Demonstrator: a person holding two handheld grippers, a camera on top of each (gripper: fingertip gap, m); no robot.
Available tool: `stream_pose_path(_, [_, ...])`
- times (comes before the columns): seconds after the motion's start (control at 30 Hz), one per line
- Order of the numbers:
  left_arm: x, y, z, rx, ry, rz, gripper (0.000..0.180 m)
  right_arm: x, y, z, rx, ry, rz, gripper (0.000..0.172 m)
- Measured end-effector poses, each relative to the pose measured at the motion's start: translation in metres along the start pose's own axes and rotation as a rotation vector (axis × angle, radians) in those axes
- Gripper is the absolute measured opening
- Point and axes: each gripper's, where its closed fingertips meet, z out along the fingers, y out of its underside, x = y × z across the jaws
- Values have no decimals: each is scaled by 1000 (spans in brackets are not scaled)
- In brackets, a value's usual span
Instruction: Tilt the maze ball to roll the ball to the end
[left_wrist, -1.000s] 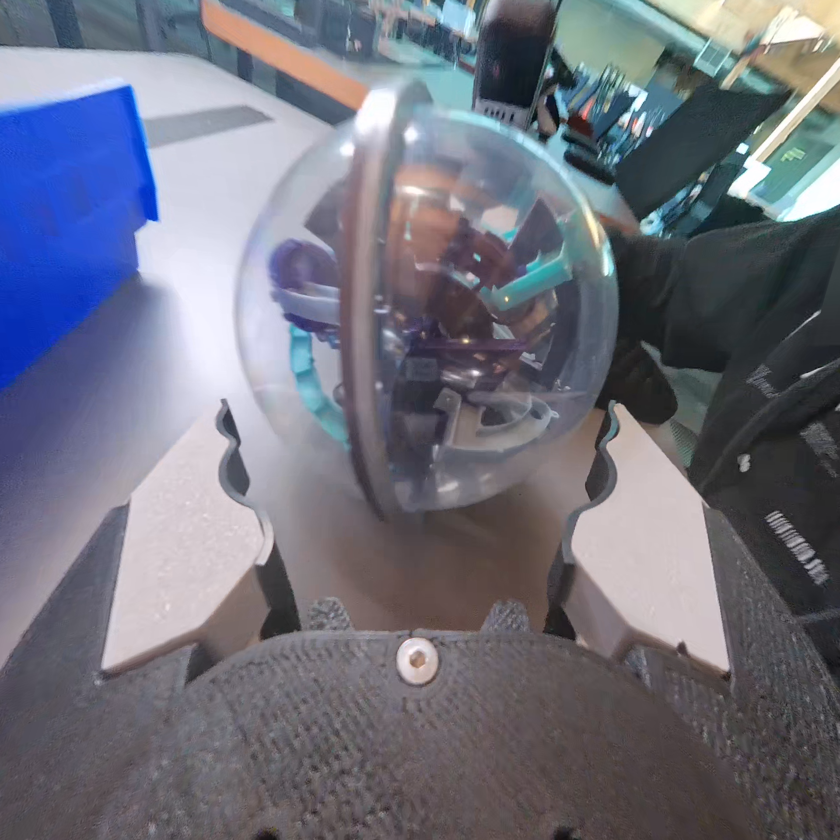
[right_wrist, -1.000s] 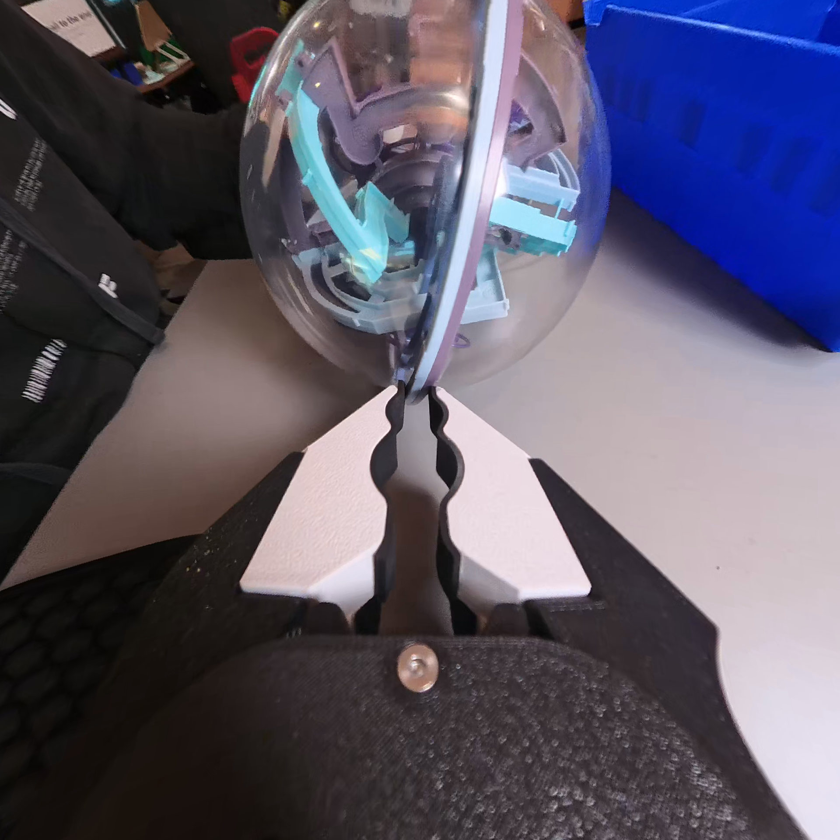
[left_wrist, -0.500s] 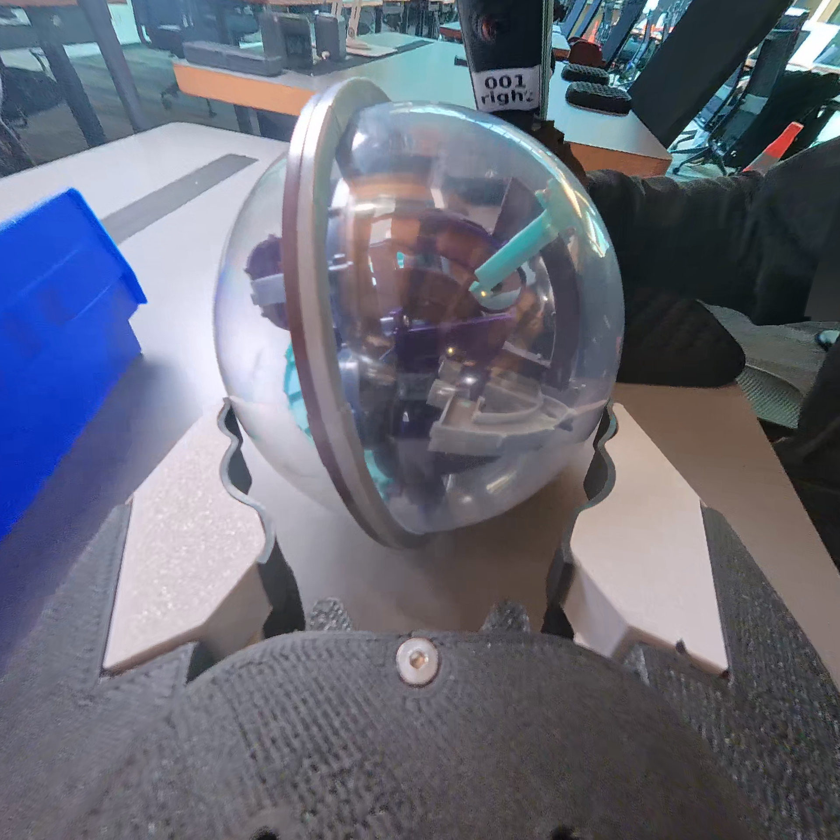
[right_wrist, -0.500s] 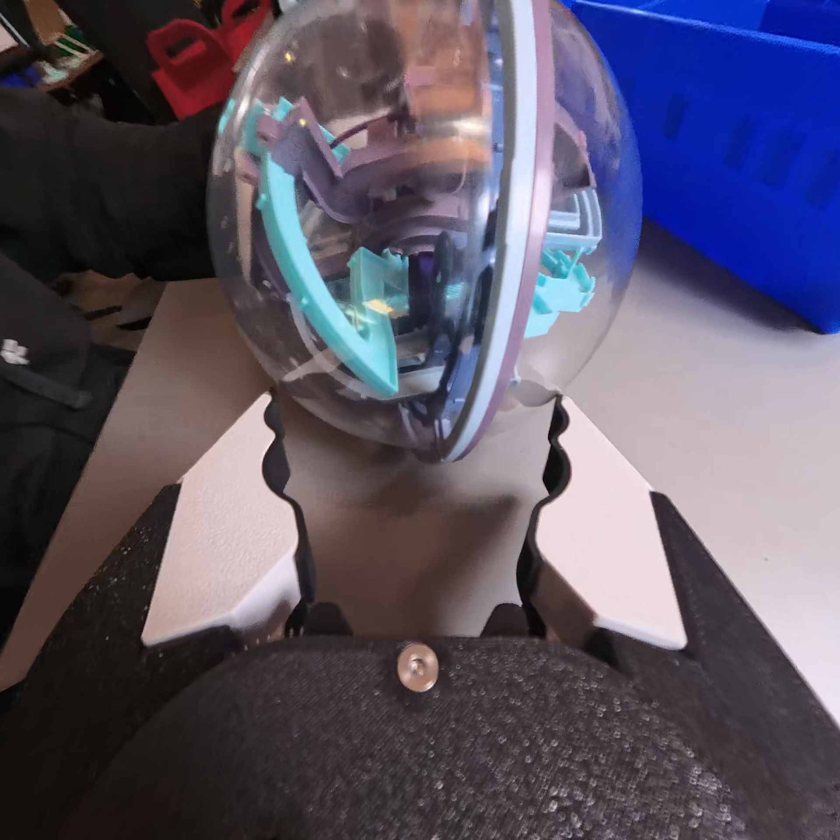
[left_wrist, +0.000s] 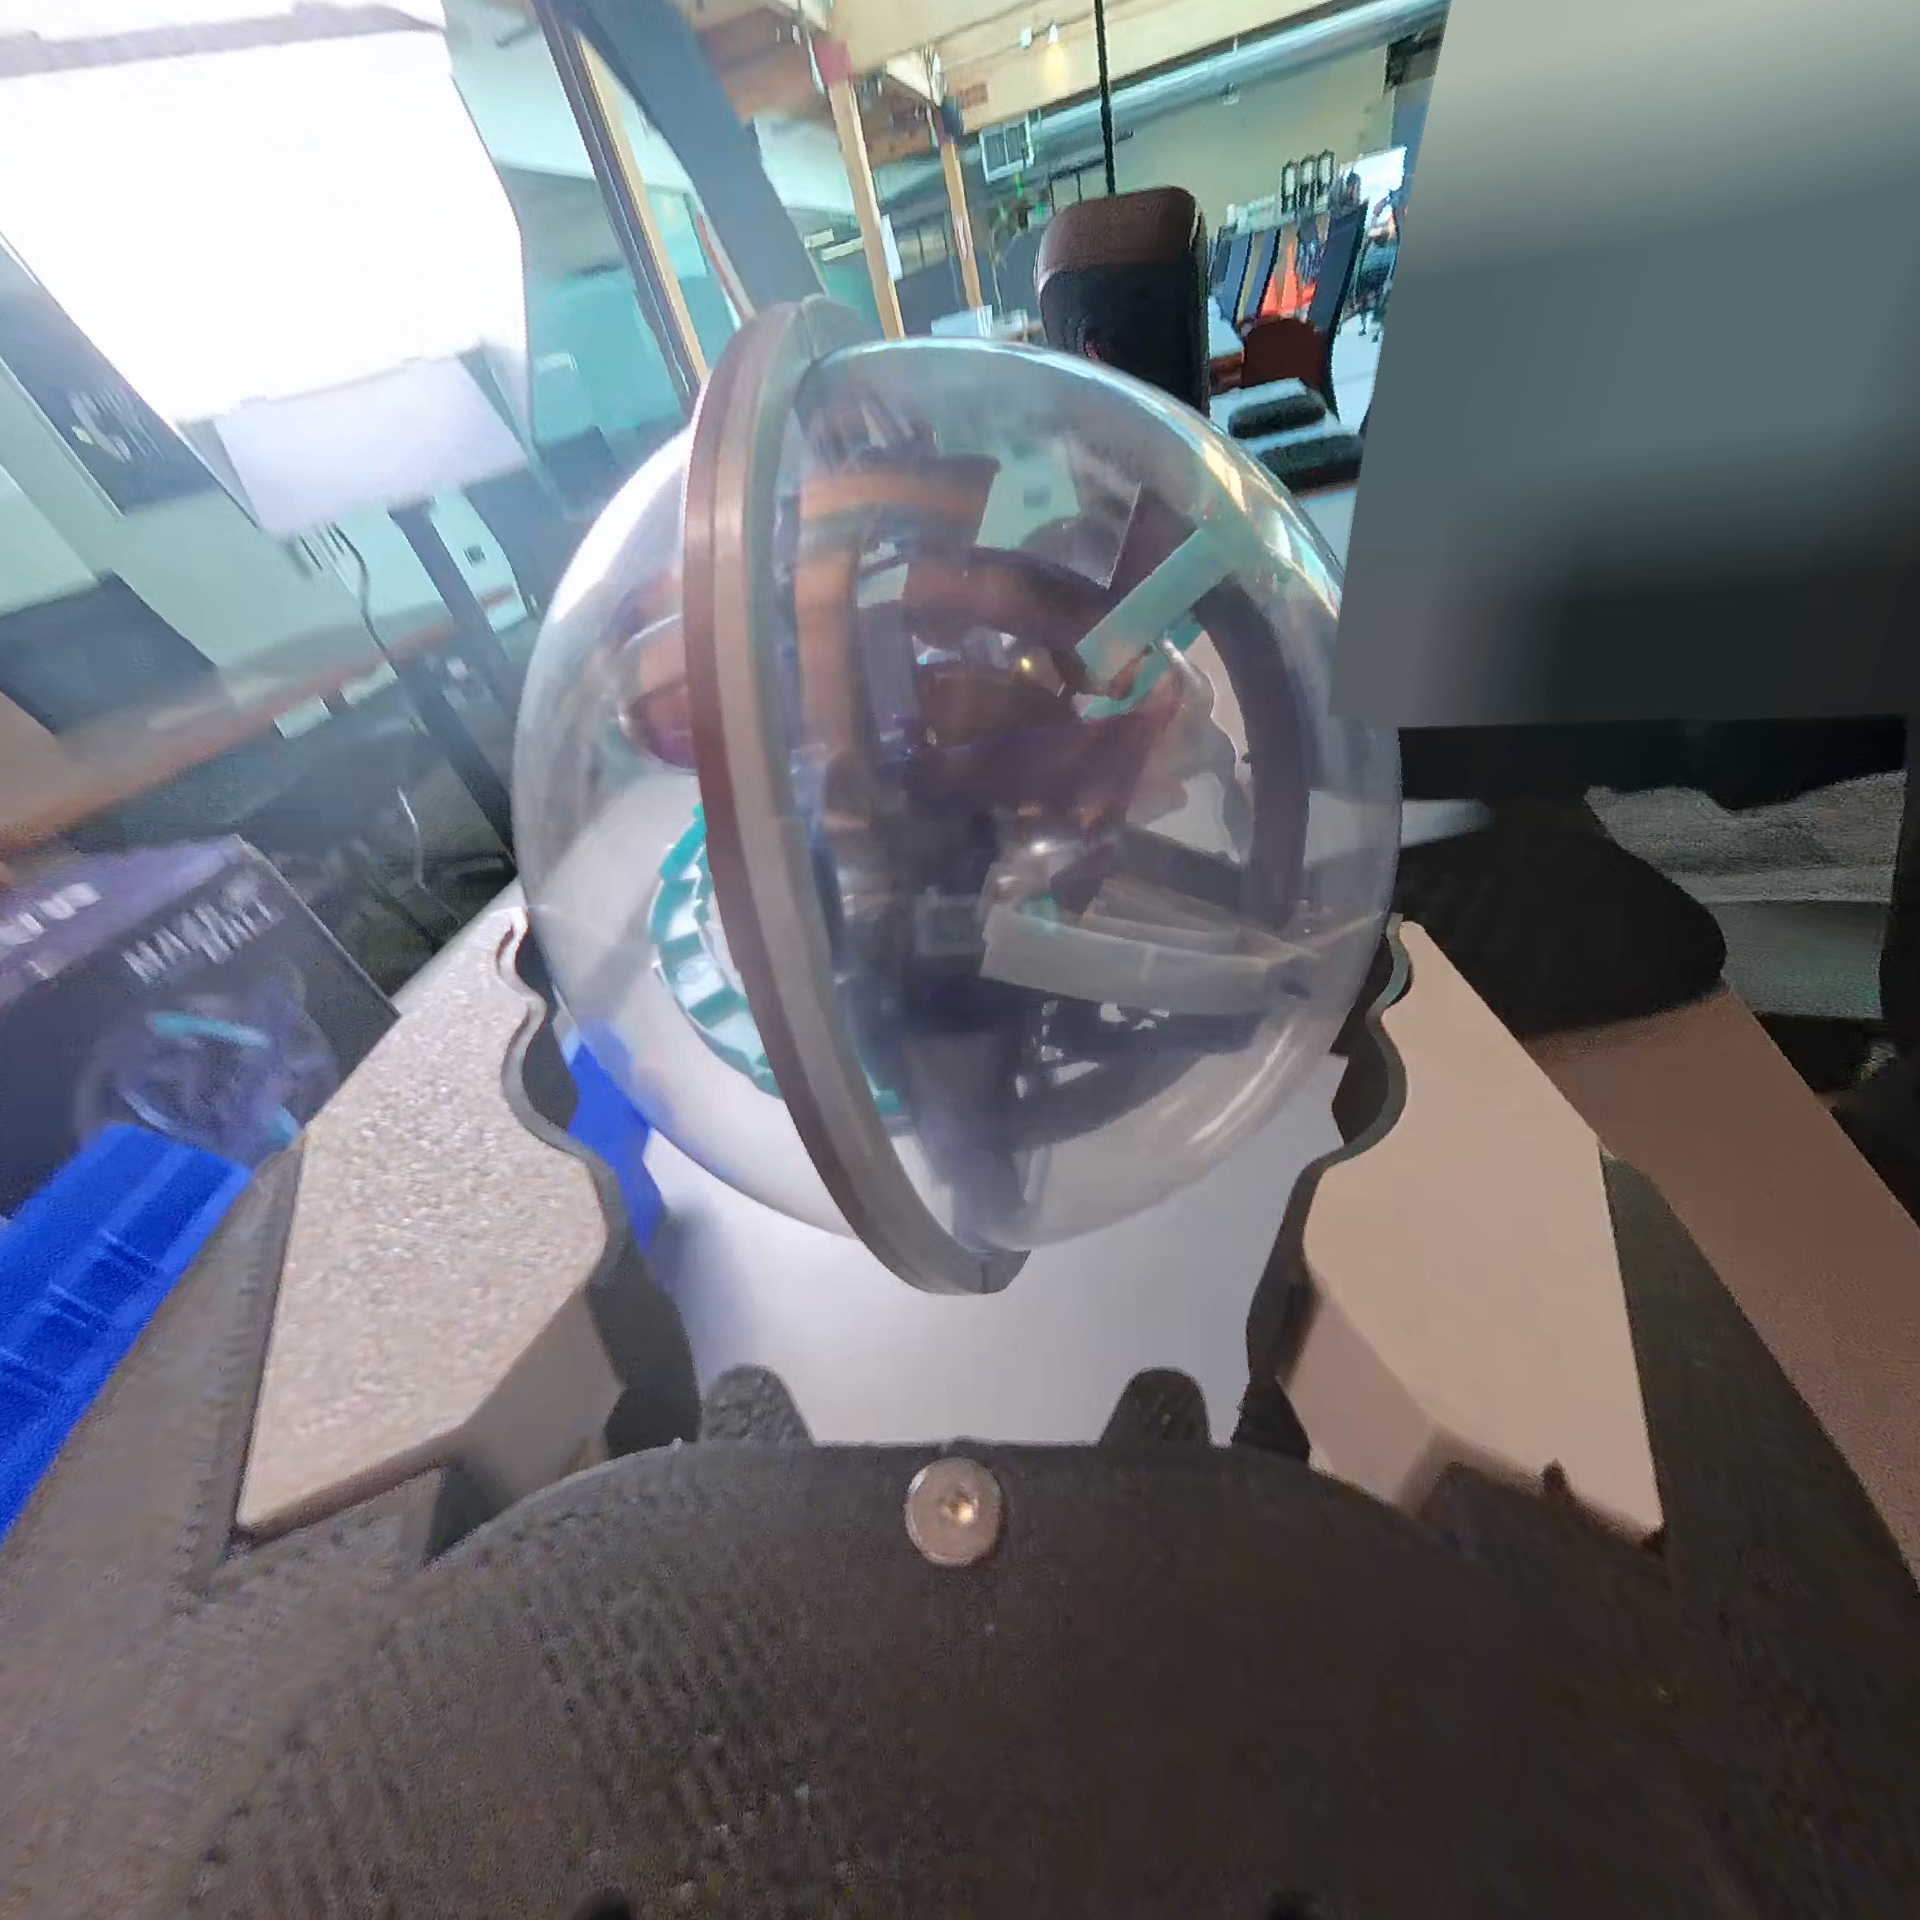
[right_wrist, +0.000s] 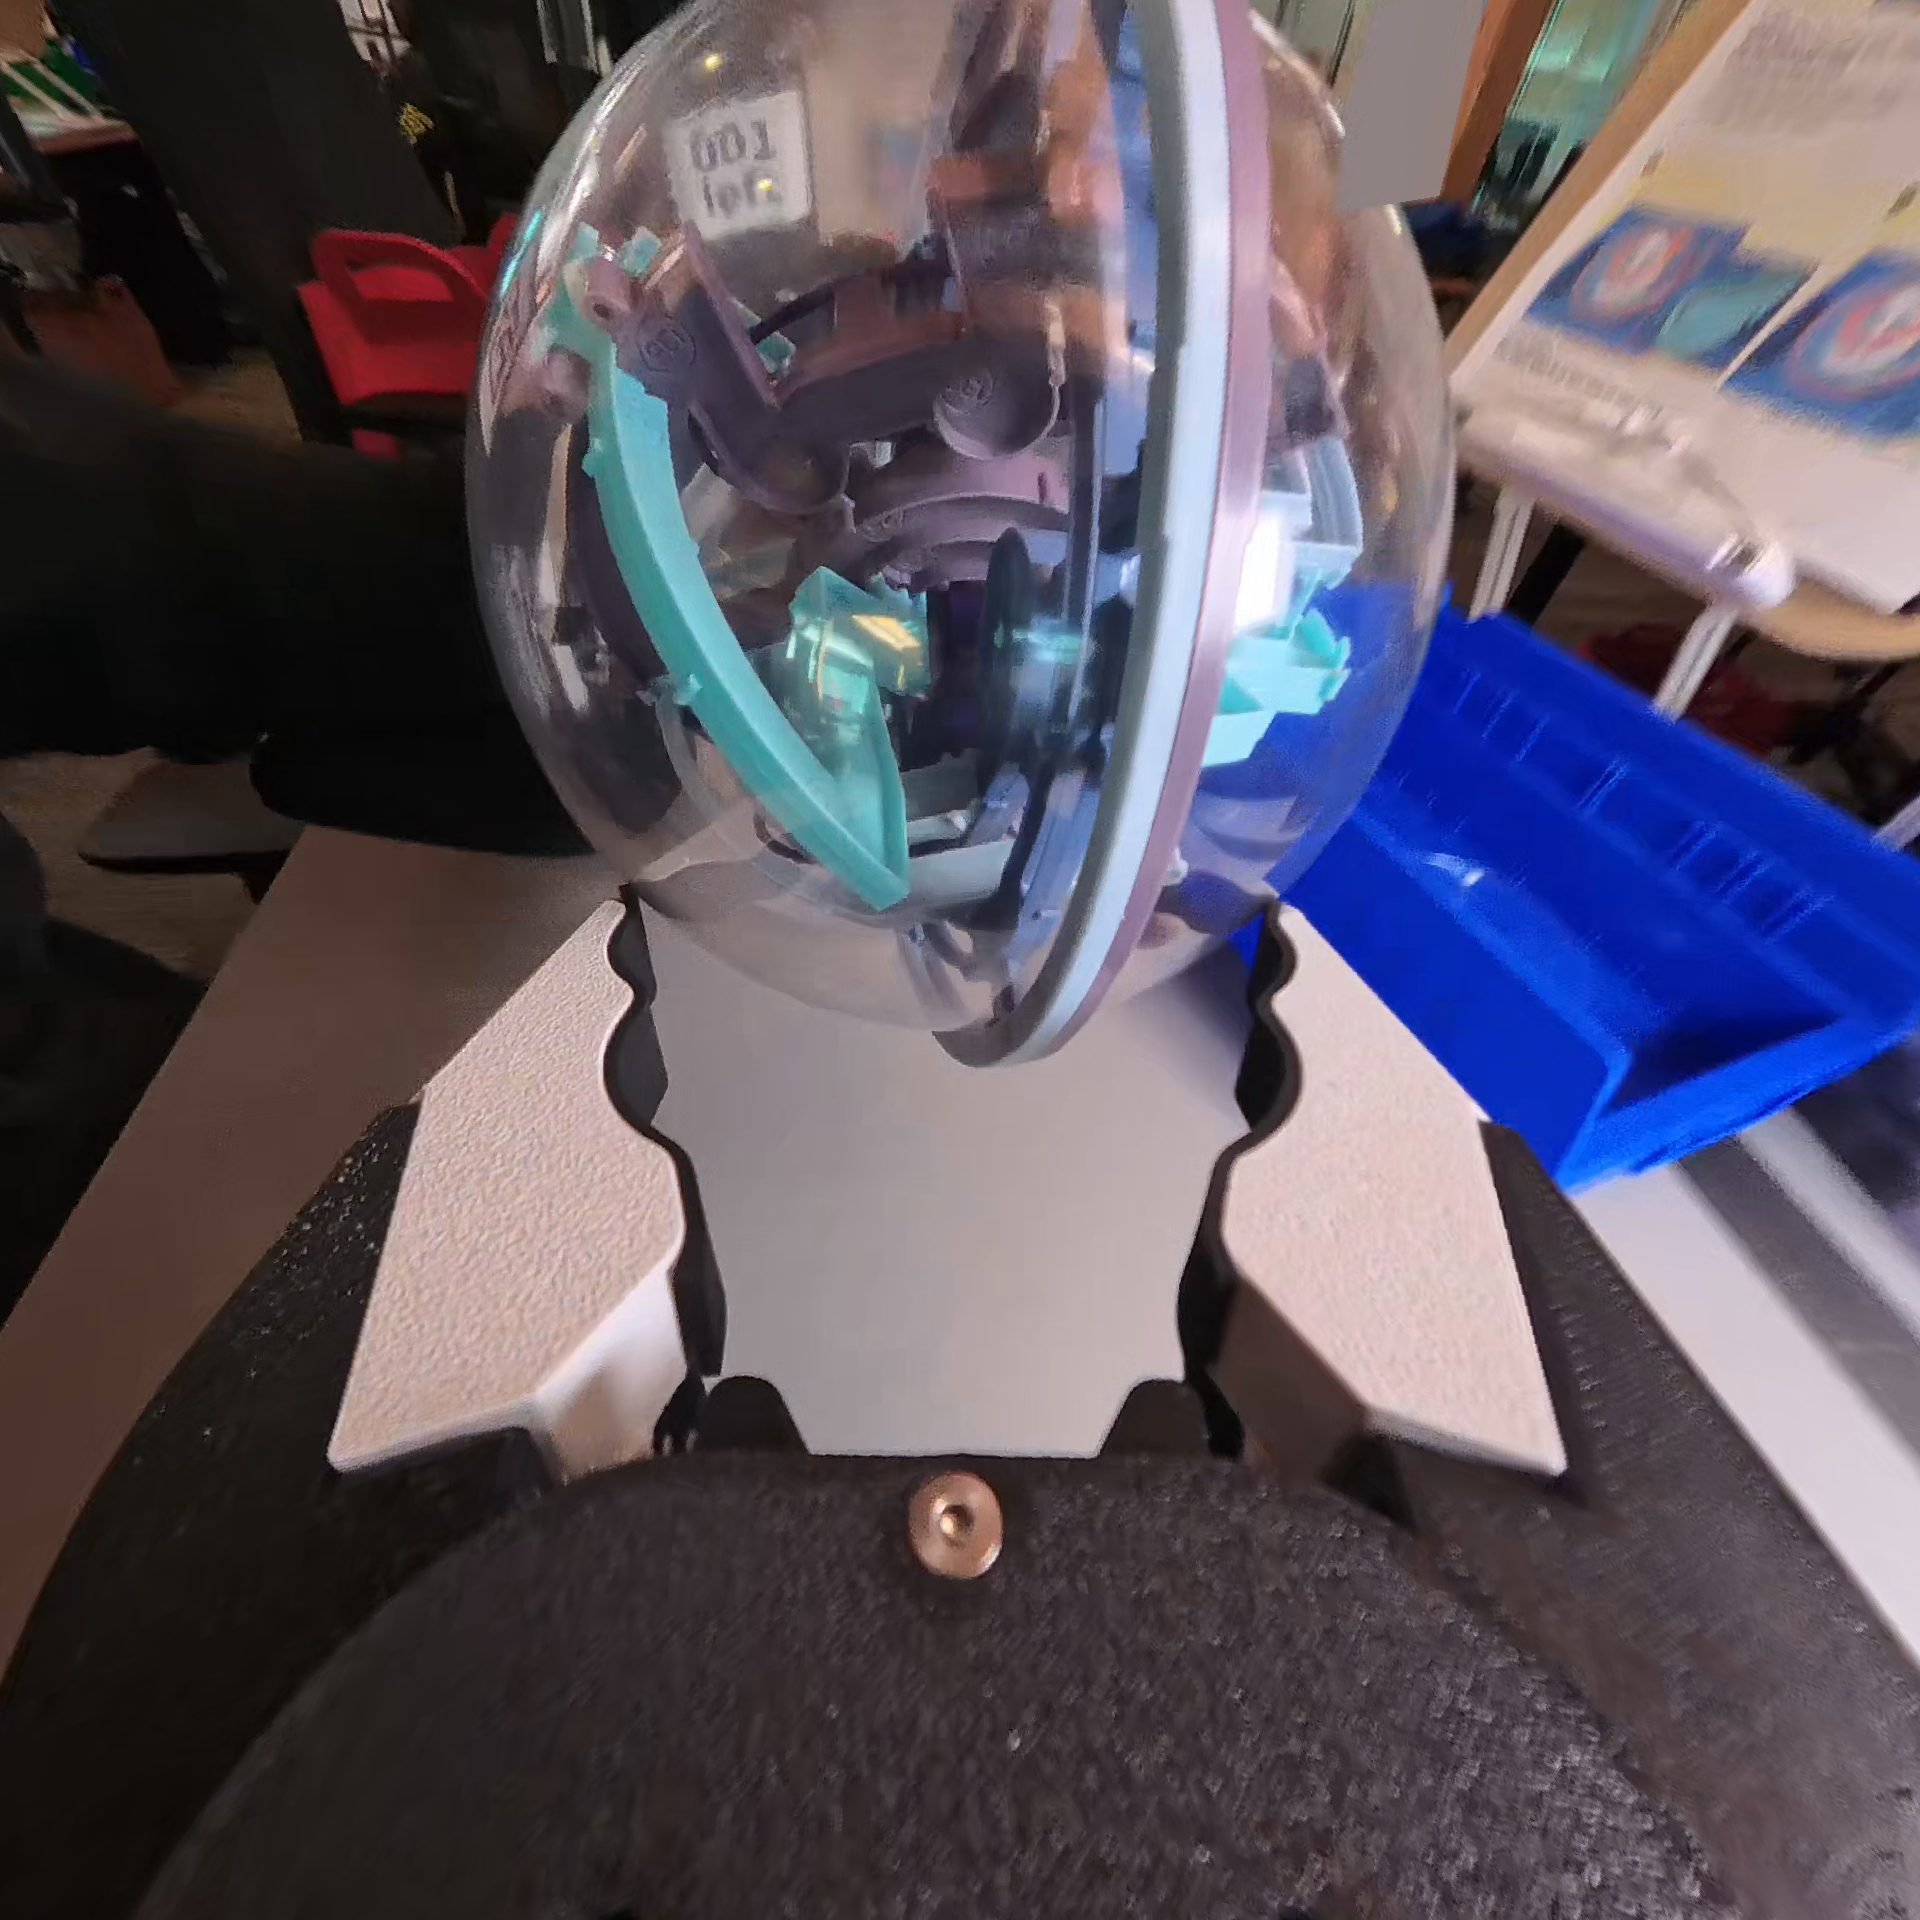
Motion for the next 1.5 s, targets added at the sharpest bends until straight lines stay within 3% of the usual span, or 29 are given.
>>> stream_pose_path(0.17, [-18, -68, -7, 145, -13, 98, 148, 13, -76, -18, 63, 64, -143, 114])
stream_pose_path(0.33, [-22, -100, -16, 207, -4, 173, 149, 11, -116, -23, 79, 126, -249, 116])
stream_pose_path(1.5, [-15, -120, -37, 189, -41, 162, 148, 1, -121, 1, 250, 63, -148, 118])
